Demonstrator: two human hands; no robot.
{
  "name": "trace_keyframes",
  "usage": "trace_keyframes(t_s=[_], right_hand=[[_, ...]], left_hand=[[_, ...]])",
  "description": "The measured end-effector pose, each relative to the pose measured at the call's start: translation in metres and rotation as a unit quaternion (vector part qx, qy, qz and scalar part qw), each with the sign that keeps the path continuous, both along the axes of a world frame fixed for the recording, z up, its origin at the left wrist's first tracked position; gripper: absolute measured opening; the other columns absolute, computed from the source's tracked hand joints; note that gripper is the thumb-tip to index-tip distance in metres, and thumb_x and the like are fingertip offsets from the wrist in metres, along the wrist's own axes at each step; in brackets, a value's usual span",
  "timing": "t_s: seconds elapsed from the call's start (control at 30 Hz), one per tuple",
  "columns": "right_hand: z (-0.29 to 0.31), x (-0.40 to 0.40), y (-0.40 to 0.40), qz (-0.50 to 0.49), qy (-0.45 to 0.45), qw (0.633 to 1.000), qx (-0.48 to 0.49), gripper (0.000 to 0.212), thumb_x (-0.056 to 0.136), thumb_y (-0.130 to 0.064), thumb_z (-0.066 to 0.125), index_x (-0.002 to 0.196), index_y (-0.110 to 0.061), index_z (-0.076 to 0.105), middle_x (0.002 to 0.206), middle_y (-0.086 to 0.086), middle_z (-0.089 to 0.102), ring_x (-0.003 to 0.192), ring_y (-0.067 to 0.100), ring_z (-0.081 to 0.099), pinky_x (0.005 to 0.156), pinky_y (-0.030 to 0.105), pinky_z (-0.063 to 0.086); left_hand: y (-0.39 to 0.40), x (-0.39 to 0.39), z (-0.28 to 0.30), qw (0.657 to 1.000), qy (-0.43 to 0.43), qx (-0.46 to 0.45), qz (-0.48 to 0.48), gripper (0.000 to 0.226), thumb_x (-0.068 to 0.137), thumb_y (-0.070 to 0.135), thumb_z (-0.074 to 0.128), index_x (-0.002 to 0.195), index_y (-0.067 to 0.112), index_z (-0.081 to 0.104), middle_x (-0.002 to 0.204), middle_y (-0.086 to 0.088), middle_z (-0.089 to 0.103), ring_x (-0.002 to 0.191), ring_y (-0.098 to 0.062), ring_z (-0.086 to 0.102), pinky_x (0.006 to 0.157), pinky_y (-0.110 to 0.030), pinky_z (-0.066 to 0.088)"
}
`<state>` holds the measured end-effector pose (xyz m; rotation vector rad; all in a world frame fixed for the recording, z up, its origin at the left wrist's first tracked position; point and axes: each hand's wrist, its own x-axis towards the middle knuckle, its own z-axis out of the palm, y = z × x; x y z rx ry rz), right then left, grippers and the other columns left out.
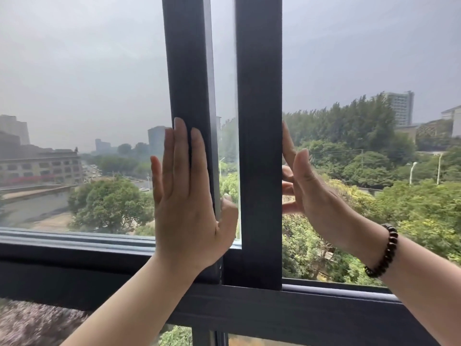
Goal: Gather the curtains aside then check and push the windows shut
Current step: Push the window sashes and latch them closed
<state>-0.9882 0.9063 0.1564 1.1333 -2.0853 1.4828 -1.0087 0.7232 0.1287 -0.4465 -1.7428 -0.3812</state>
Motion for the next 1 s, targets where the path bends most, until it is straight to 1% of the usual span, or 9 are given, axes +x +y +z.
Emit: trace_keyframes(t_s=[0.13, 0.23, 0.33, 0.47, 0.57, 0.7, 0.87, 0.93, 1.0], right_hand=[[0.003, 0.0, -0.011, 0.003, -0.009, 1.0, 0.017, 0.072, 0.06, -0.09, 0.019, 0.129, -0.075, 0.006, 0.145, -0.034, 0.031, 0.112, 0.002, 0.06, 0.081, 0.03, 0.057], [0.006, -0.003, -0.018, 0.011, -0.024, 0.999, 0.026, 0.078, 0.053, -0.096, 0.02, 0.127, -0.077, 0.005, 0.152, -0.033, 0.016, 0.131, 0.007, 0.045, 0.091, 0.037, 0.051], [0.005, -0.008, -0.025, 0.026, -0.032, 0.999, 0.026, 0.084, 0.051, -0.097, 0.022, 0.13, -0.073, 0.005, 0.154, -0.03, 0.007, 0.142, 0.01, 0.022, 0.096, 0.034, 0.043], [0.008, -0.015, -0.031, 0.035, -0.058, 0.997, 0.041, 0.089, 0.051, -0.097, 0.019, 0.134, -0.07, 0.003, 0.159, -0.017, 0.008, 0.141, 0.026, 0.029, 0.104, 0.058, 0.038], [0.011, -0.016, -0.03, 0.056, -0.087, 0.993, 0.054, 0.09, 0.048, -0.099, 0.021, 0.131, -0.072, 0.003, 0.157, -0.019, 0.002, 0.141, 0.026, 0.027, 0.104, 0.054, 0.04], [0.013, -0.018, -0.031, 0.075, -0.088, 0.991, 0.072, 0.088, 0.051, -0.098, 0.02, 0.133, -0.071, 0.002, 0.156, -0.019, 0.01, 0.139, 0.021, 0.034, 0.104, 0.051, 0.042], [0.014, -0.019, -0.038, 0.085, -0.082, 0.99, 0.074, 0.088, 0.051, -0.097, 0.021, 0.133, -0.07, 0.003, 0.16, -0.013, 0.008, 0.139, 0.023, 0.035, 0.103, 0.049, 0.044], [0.014, -0.019, -0.039, 0.091, -0.08, 0.99, 0.078, 0.087, 0.052, -0.096, 0.02, 0.133, -0.07, 0.003, 0.156, -0.018, 0.016, 0.134, 0.019, 0.043, 0.101, 0.046, 0.047], [0.015, -0.019, -0.04, 0.094, -0.077, 0.989, 0.084, 0.082, 0.054, -0.095, 0.019, 0.131, -0.073, 0.004, 0.142, -0.029, 0.032, 0.123, 0.013, 0.054, 0.098, 0.042, 0.049]], left_hand=[[0.002, 0.004, 0.001, 1.0, -0.002, -0.002, 0.025, 0.099, 0.083, 0.057, 0.05, 0.153, 0.003, 0.006, 0.161, -0.013, -0.002, 0.149, -0.024, -0.006, 0.119, -0.054, 0.007], [0.002, 0.007, 0.003, 0.999, -0.02, -0.012, 0.037, 0.116, 0.076, 0.079, 0.046, 0.152, 0.002, 0.004, 0.162, -0.014, -0.002, 0.149, -0.024, -0.007, 0.118, -0.055, 0.009], [0.001, 0.008, 0.004, 0.998, -0.031, -0.021, 0.044, 0.125, 0.069, 0.088, 0.043, 0.152, 0.002, 0.004, 0.161, -0.014, -0.001, 0.149, -0.025, -0.006, 0.118, -0.057, 0.011], [0.0, 0.008, 0.002, 0.998, -0.036, -0.027, 0.043, 0.125, 0.069, 0.077, 0.057, 0.153, 0.005, 0.0, 0.162, -0.013, -0.005, 0.149, -0.024, -0.011, 0.118, -0.055, 0.008], [-0.002, 0.007, 0.001, 0.998, -0.03, -0.032, 0.04, 0.117, 0.074, 0.067, 0.06, 0.153, 0.004, -0.001, 0.161, -0.014, -0.007, 0.149, -0.025, -0.01, 0.118, -0.055, 0.008], [-0.003, 0.006, 0.0, 0.998, -0.029, -0.033, 0.041, 0.115, 0.075, 0.056, 0.066, 0.153, 0.003, 0.0, 0.161, -0.013, -0.01, 0.149, -0.026, -0.011, 0.118, -0.055, 0.006], [-0.003, 0.005, 0.0, 0.998, -0.033, -0.034, 0.041, 0.112, 0.074, 0.042, 0.069, 0.153, 0.003, -0.001, 0.161, -0.012, -0.013, 0.148, -0.027, -0.013, 0.118, -0.056, 0.006], [-0.003, 0.006, 0.0, 0.998, -0.036, -0.032, 0.039, 0.109, 0.074, 0.038, 0.068, 0.152, 0.003, 0.0, 0.161, -0.013, -0.012, 0.148, -0.027, -0.013, 0.118, -0.057, 0.006], [-0.003, 0.005, -0.001, 0.998, -0.036, -0.03, 0.035, 0.107, 0.075, 0.035, 0.066, 0.153, 0.003, 0.0, 0.161, -0.013, -0.012, 0.148, -0.027, -0.012, 0.117, -0.058, 0.008]])
